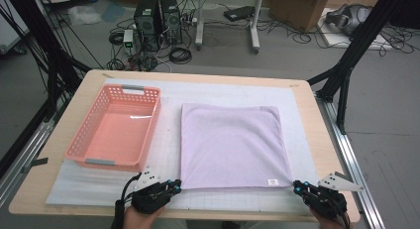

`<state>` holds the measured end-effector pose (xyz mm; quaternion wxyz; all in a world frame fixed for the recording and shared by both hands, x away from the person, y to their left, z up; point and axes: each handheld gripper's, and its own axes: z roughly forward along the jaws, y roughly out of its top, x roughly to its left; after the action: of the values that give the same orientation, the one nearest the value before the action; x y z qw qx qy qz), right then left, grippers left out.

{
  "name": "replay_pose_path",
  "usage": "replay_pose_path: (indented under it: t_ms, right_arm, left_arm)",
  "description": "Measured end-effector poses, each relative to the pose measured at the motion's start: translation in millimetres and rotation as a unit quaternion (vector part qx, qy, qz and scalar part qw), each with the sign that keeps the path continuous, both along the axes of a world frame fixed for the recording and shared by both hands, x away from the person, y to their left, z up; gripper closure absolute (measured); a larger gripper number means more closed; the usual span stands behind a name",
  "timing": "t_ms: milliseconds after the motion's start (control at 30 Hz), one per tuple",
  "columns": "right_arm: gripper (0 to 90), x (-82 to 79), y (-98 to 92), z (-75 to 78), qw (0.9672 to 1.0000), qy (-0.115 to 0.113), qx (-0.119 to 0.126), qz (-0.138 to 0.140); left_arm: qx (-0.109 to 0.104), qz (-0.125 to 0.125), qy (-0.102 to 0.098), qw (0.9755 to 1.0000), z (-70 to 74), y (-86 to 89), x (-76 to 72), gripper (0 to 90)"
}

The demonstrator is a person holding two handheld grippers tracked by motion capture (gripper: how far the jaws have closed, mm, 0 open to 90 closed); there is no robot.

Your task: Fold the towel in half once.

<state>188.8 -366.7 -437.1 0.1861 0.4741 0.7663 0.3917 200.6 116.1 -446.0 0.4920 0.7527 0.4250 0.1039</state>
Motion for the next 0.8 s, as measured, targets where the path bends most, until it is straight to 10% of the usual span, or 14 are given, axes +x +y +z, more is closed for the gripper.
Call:
replay_pose_path:
  t_ms: [200, 433, 533, 700, 800]
  right_arm:
    - [65.4, 1.7, -13.4, 10.9, 0.9972, -0.029, 0.051, -0.047]
    - [57.8, 22.4, 1.2, -3.9, 0.9986, 0.011, 0.017, -0.048]
    - [60.7, 26.2, 7.2, -9.7, 0.9989, 0.032, -0.002, -0.035]
    - [84.4, 23.5, 13.1, -7.5, 0.9991, 0.036, -0.010, -0.018]
    - [85.4, 22.7, 10.8, -7.9, 0.9992, 0.037, 0.001, -0.015]
  left_arm:
    - [-0.012, 0.037, -0.015, 0.9991, 4.0, 4.5, 11.7, 51.9]
    - [0.009, 0.047, 0.048, 0.9977, -6.0, 1.2, 40.1, 43.4]
    - [0.012, 0.038, 0.043, 0.9983, -6.3, -1.2, 38.3, 40.8]
    - [0.073, -0.007, 0.012, 0.9973, -5.6, -11.8, 29.1, 63.2]
    - [0.039, -0.011, 0.041, 0.9983, -6.9, -6.2, 30.3, 86.5]
